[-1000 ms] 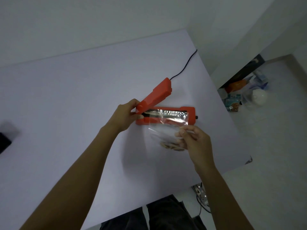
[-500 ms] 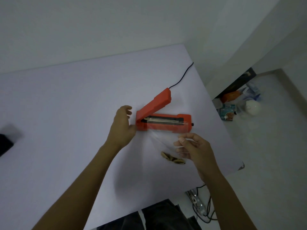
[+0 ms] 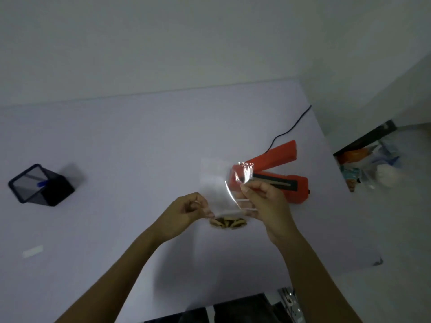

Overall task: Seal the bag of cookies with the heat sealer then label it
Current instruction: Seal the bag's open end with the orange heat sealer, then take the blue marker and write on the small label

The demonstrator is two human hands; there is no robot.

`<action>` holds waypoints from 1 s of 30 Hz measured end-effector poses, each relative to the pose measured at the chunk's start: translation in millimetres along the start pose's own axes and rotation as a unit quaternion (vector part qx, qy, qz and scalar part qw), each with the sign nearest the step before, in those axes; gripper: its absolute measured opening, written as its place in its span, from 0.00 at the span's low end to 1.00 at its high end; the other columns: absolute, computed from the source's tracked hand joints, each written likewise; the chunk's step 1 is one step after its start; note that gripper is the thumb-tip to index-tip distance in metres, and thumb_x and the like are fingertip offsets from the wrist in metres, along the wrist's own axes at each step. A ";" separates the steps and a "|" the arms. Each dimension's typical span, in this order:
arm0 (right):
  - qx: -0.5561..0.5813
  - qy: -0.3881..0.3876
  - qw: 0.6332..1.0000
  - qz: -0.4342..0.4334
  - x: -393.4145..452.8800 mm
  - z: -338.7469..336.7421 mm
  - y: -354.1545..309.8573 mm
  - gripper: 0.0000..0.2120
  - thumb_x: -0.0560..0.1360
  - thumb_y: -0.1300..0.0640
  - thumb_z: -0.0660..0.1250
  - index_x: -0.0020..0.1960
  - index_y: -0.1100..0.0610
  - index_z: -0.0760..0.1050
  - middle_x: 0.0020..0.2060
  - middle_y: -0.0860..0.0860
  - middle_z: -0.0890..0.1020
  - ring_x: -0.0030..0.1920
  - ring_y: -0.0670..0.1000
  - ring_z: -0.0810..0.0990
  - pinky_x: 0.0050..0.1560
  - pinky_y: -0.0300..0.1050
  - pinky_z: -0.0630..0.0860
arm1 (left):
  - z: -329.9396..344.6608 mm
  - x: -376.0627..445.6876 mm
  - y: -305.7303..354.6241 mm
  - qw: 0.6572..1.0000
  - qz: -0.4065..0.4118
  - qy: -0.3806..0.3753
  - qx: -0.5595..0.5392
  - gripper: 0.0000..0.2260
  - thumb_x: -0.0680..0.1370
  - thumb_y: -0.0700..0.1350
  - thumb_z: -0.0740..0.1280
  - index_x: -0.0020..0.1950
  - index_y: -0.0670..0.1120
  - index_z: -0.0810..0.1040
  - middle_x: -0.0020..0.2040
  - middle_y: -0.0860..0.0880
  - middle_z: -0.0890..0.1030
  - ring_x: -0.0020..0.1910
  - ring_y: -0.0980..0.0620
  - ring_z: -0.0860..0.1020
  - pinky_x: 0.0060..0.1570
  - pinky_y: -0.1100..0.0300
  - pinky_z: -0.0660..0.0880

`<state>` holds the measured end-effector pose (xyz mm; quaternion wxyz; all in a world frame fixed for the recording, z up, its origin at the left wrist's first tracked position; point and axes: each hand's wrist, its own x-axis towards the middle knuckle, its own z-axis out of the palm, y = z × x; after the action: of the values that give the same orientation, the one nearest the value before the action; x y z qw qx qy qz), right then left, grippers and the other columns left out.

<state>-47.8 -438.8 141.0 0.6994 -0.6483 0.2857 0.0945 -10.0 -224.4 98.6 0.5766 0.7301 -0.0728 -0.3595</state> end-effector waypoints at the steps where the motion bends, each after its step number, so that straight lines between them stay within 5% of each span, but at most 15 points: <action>1: 0.003 0.003 1.000 0.019 6.9 13.4 6.9 0.05 0.77 0.59 0.68 0.50 0.60 0.79 0.40 0.52 0.87 0.39 0.49 0.85 0.38 0.42 0.80 | -10.0 -3.4 -10.1 1.000 -0.013 0.008 0.010 0.02 0.79 0.38 0.66 0.47 0.40 0.76 0.45 0.40 0.84 0.49 0.47 0.83 0.56 0.55 0.76; 4: -0.004 0.002 0.996 0.094 32.2 55.8 34.5 0.04 0.77 0.60 0.67 0.50 0.60 0.78 0.40 0.53 0.86 0.37 0.50 0.85 0.37 0.43 0.79 | -37.8 -15.4 -44.8 0.997 -0.061 0.036 0.009 0.03 0.79 0.38 0.65 0.48 0.39 0.76 0.45 0.37 0.83 0.48 0.46 0.84 0.52 0.50 0.78; 8: -0.030 -0.016 0.990 0.140 61.7 111.9 67.2 0.02 0.76 0.61 0.67 0.45 0.58 0.77 0.41 0.57 0.85 0.34 0.52 0.82 0.34 0.42 0.77 | -70.5 -30.1 -86.3 0.989 -0.128 0.073 -0.019 0.10 0.78 0.45 0.67 0.50 0.37 0.75 0.46 0.37 0.83 0.45 0.48 0.83 0.44 0.57 0.80; 12: -0.094 0.015 0.992 0.078 80.8 148.8 93.4 0.01 0.75 0.60 0.68 0.45 0.58 0.78 0.39 0.53 0.85 0.34 0.51 0.81 0.36 0.42 0.76 | -90.9 -28.7 -110.1 0.985 -0.135 0.103 -0.007 0.13 0.75 0.49 0.71 0.46 0.39 0.77 0.38 0.42 0.83 0.36 0.53 0.81 0.38 0.59 0.79; 15: -0.260 0.058 0.963 -0.024 80.8 154.6 104.9 0.16 0.76 0.52 0.69 0.62 0.55 0.75 0.52 0.46 0.81 0.51 0.46 0.79 0.52 0.40 0.74 | -97.8 -20.1 -118.4 0.980 -0.118 0.147 0.060 0.10 0.76 0.47 0.71 0.47 0.41 0.77 0.37 0.45 0.83 0.33 0.53 0.81 0.40 0.53 0.81; 18: -0.375 0.061 0.912 -0.153 70.5 151.6 117.7 0.24 0.79 0.50 0.65 0.72 0.53 0.67 0.68 0.47 0.73 0.68 0.46 0.69 0.67 0.41 0.66 | -100.3 -13.1 -126.8 0.953 -0.090 0.195 0.214 0.20 0.75 0.50 0.71 0.62 0.43 0.72 0.52 0.46 0.81 0.46 0.49 0.81 0.44 0.54 0.79; 21: -0.497 0.011 0.830 -0.254 66.3 144.4 141.6 0.22 0.81 0.50 0.58 0.74 0.55 0.65 0.73 0.53 0.67 0.75 0.53 0.62 0.72 0.46 0.61 | -105.5 -8.7 -141.2 0.901 0.002 0.207 0.381 0.29 0.75 0.48 0.72 0.73 0.43 0.65 0.67 0.43 0.72 0.61 0.44 0.74 0.53 0.51 0.78; 25: -0.592 -0.069 0.772 -0.220 64.1 140.7 167.8 0.26 0.81 0.46 0.46 0.76 0.53 0.60 0.77 0.54 0.59 0.77 0.57 0.53 0.75 0.57 0.55 | -119.0 -0.8 -158.9 0.825 0.098 0.113 0.545 0.23 0.79 0.54 0.60 0.72 0.45 0.68 0.72 0.42 0.70 0.70 0.41 0.70 0.63 0.40 0.73; 30: -0.626 -0.078 0.750 -0.199 64.8 141.7 171.8 0.27 0.81 0.46 0.41 0.78 0.53 0.56 0.78 0.53 0.56 0.78 0.57 0.51 0.75 0.56 0.51 | -130.8 -1.6 -169.0 0.803 0.095 0.042 0.588 0.28 0.80 0.59 0.49 0.75 0.46 0.63 0.76 0.44 0.64 0.75 0.43 0.63 0.70 0.42 0.63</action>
<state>-41.8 -293.8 -39.9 0.1594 -0.9735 -0.0286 0.1616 16.3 -65.4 -41.8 0.0708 0.9329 -0.3145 -0.1606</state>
